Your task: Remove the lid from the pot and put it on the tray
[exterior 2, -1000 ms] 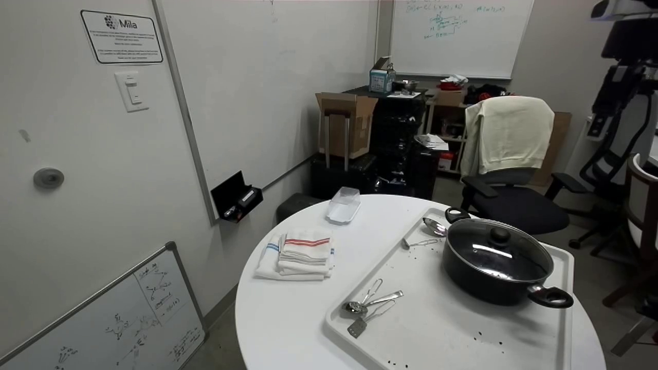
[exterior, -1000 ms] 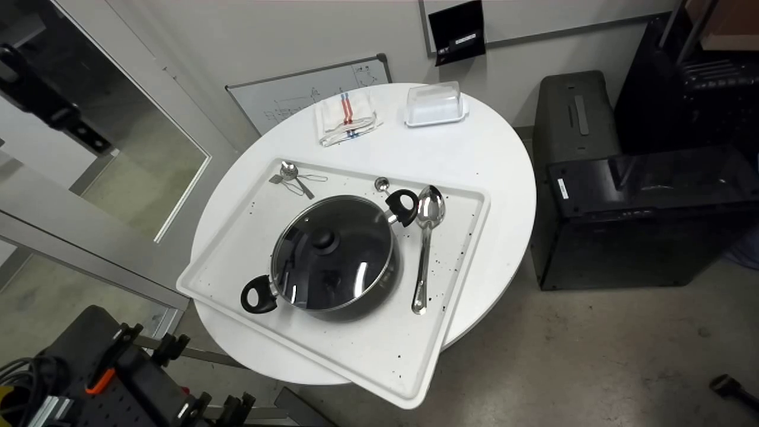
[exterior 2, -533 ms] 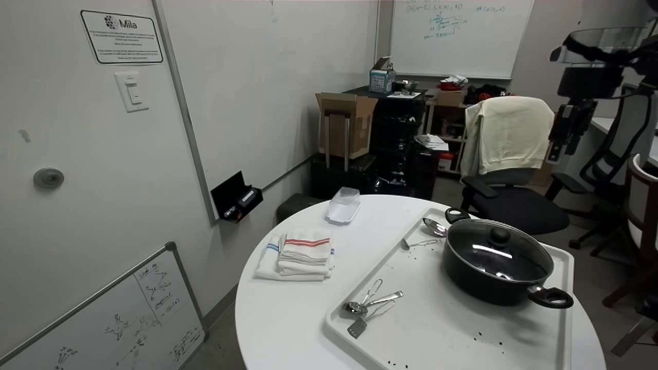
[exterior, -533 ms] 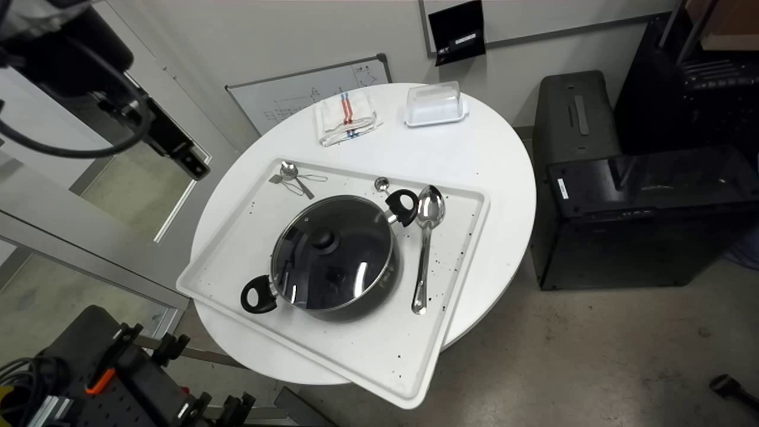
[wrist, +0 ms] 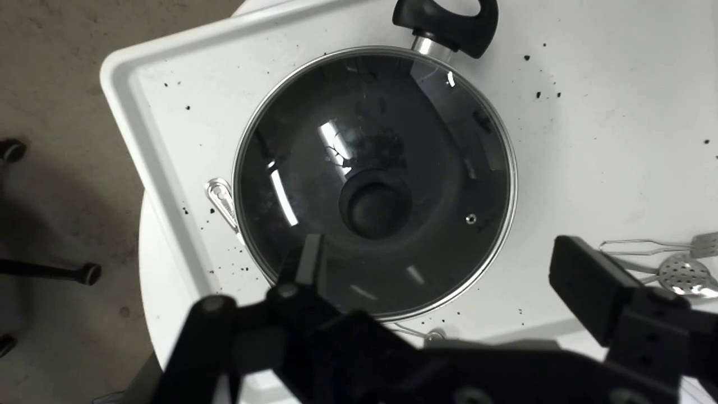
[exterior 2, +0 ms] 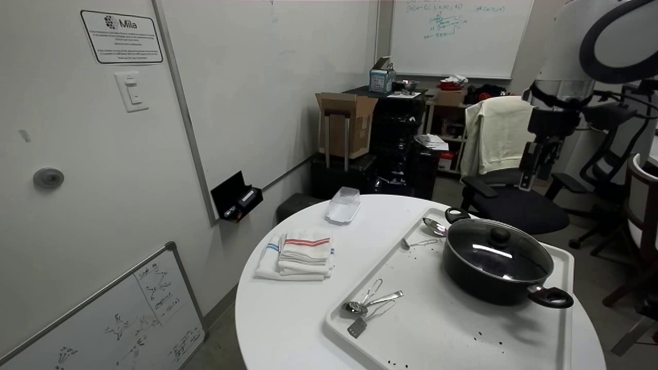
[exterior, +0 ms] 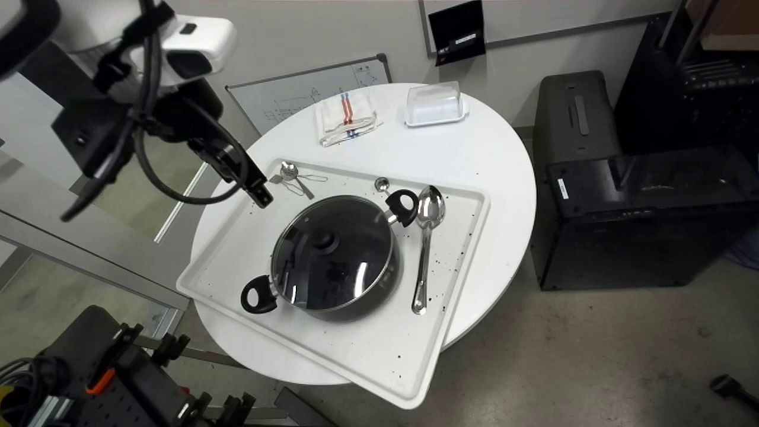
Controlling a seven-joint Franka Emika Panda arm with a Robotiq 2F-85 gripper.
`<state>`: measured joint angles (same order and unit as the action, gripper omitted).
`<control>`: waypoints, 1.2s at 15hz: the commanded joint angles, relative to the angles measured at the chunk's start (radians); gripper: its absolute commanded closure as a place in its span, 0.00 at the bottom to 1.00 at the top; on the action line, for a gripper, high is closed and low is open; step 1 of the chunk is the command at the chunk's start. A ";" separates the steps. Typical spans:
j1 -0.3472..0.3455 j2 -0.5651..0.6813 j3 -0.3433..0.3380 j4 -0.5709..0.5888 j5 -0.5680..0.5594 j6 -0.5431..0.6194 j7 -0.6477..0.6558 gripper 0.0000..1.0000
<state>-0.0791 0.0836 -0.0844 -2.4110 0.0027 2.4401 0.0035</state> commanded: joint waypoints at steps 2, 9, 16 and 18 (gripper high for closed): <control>-0.020 0.149 -0.006 0.055 0.012 0.090 -0.021 0.00; -0.039 0.295 0.003 0.080 0.020 0.223 -0.022 0.00; -0.042 0.405 0.012 0.121 0.018 0.299 -0.017 0.00; -0.040 0.429 0.016 0.131 0.017 0.312 -0.016 0.00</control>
<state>-0.1108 0.4650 -0.0830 -2.3121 0.0027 2.7196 0.0034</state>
